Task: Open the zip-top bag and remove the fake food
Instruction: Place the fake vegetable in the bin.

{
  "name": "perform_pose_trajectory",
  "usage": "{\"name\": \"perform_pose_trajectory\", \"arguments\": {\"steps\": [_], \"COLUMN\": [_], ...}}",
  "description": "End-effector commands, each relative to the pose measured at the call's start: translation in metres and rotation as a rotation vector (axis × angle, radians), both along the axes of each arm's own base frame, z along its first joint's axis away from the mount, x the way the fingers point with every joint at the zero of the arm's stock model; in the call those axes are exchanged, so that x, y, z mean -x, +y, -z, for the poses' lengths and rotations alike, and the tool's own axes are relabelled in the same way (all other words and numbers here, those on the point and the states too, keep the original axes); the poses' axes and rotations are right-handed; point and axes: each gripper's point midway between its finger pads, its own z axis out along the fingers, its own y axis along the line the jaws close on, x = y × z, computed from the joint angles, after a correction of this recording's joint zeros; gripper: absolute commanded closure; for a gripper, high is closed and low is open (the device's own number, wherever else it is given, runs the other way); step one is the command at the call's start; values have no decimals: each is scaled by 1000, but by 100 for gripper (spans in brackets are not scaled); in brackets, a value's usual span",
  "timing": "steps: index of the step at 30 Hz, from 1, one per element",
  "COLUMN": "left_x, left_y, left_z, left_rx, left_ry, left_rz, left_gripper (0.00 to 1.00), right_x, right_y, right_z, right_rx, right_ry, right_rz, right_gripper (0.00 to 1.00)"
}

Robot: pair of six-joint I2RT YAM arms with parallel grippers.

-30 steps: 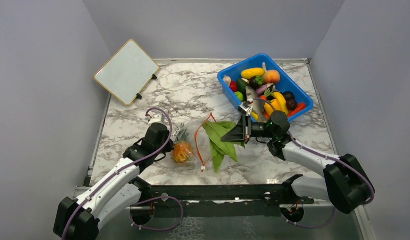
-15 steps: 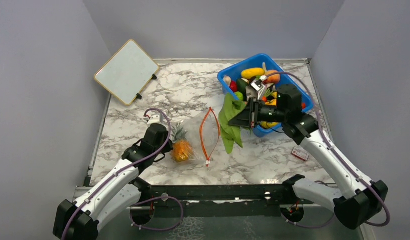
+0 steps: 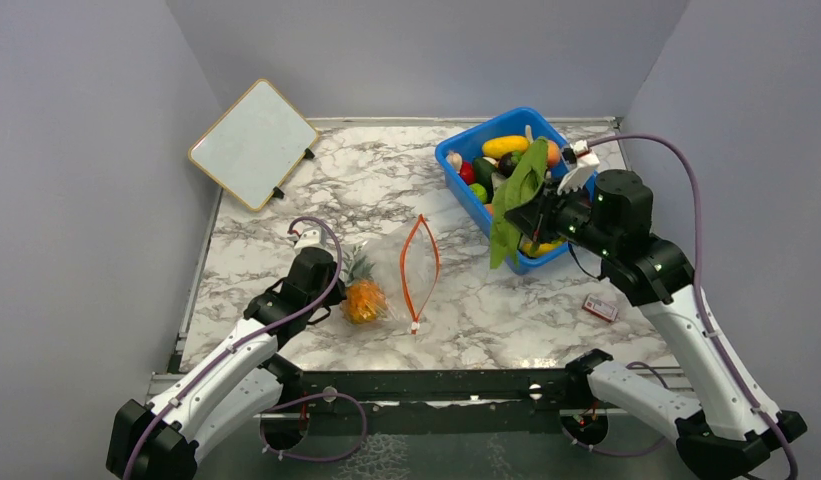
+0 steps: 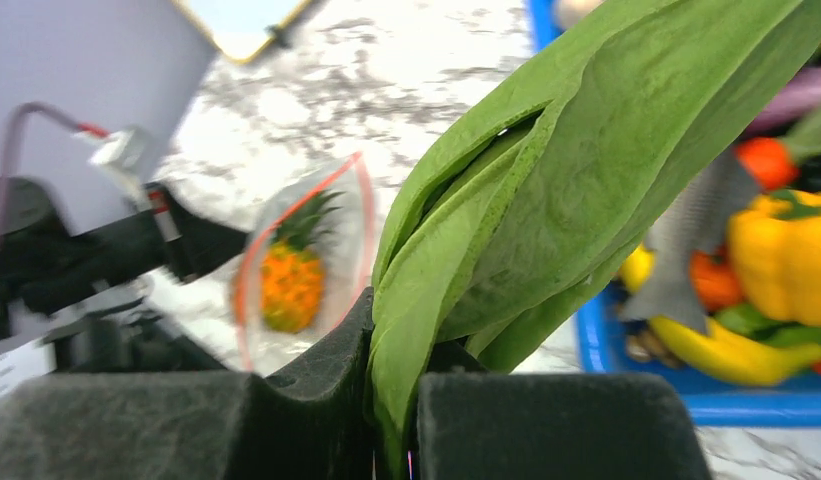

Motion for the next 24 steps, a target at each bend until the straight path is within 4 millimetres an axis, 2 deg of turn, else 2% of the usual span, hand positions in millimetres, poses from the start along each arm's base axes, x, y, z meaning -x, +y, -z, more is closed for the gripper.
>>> {"name": "perform_pose_trajectory", "arguments": {"steps": [1,4,6,8,12,16,19,24], "left_x": [-2,-2,-1,-2,-2,-2,-2,0], "left_y": [2,0,-1,-2,-4,-5,-5,-5], "left_z": [-6,-6,-6,-7,-9,-12,-15,-19], "left_rx": [5,13,14,17,24,36,44,56], "left_ry": [-21,-21,-21,-25,-28,-35,-46,-62], "left_rz": [-10,-5,-2,2,13,14,18,21], "left_gripper": [100,100,100,100,100,100,100,100], "right_x": [-36,-58,-71,-85,-108,-125,-133,-159], "right_y": [-47,-72,-78,-71,-41,-14,1,-5], "right_z": [19,39,47,48,47,59,81,141], "right_rx": [188,318,381,418,490,592,672,802], "right_ry": [-37,-18,-11,-37,-146,-246,-263,-123], "right_rz": [266,411,449,407,215,-5,-170,-237], "right_gripper": [99,99,99,99,97,98,98,96]}}
